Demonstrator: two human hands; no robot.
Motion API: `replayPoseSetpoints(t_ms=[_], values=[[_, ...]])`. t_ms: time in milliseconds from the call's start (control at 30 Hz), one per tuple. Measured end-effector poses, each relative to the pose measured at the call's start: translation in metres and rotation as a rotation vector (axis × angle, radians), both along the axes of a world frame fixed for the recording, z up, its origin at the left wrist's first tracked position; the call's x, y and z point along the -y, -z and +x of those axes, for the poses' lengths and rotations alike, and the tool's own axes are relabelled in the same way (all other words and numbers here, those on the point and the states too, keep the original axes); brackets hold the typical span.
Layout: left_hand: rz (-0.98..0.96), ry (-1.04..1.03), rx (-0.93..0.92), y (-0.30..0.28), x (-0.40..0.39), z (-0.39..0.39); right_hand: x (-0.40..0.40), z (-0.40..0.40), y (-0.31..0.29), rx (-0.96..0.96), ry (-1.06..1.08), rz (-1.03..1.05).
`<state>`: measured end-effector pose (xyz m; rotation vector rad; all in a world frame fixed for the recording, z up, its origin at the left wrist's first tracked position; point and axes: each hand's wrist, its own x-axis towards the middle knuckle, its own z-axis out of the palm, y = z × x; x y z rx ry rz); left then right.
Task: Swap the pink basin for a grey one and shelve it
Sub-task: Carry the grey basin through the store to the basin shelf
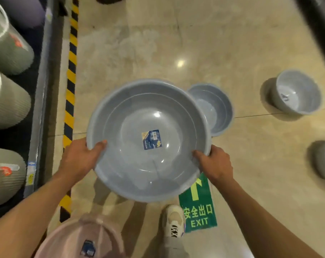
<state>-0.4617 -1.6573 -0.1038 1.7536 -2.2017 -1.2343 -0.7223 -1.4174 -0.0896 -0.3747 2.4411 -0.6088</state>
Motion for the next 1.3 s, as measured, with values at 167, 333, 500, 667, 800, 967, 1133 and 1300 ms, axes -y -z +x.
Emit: replayPoseSetpoints(t_ms=[167, 333, 500, 667, 800, 967, 1133, 1300], values=[[-0.011, 0.167, -0.004, -0.037, -0.016, -0.087, -0.054, -0.055, -0.039, -0.026, 0.110, 0.005], [0.025, 0.200, -0.016, -0.049, -0.040, -0.172, -0.089, -0.122, -0.054, -0.046, 0.160, 0.034], [0.080, 0.233, 0.007, -0.046, -0.053, -0.233, -0.105, -0.175, -0.052, -0.065, 0.187, 0.076], [0.139, 0.235, 0.052, -0.027, -0.043, -0.270, -0.097, -0.207, -0.034, -0.035, 0.168, 0.099], [0.156, 0.210, 0.080, -0.002, -0.029, -0.295, -0.077, -0.233, -0.010, 0.006, 0.171, 0.116], [0.159, 0.155, 0.135, 0.042, -0.013, -0.330, -0.047, -0.272, 0.038, 0.003, 0.162, 0.152], [0.161, 0.118, 0.188, 0.089, 0.006, -0.360, -0.019, -0.309, 0.086, 0.036, 0.152, 0.179], [0.172, 0.119, 0.240, 0.139, 0.020, -0.386, -0.008, -0.333, 0.143, 0.051, 0.135, 0.256]])
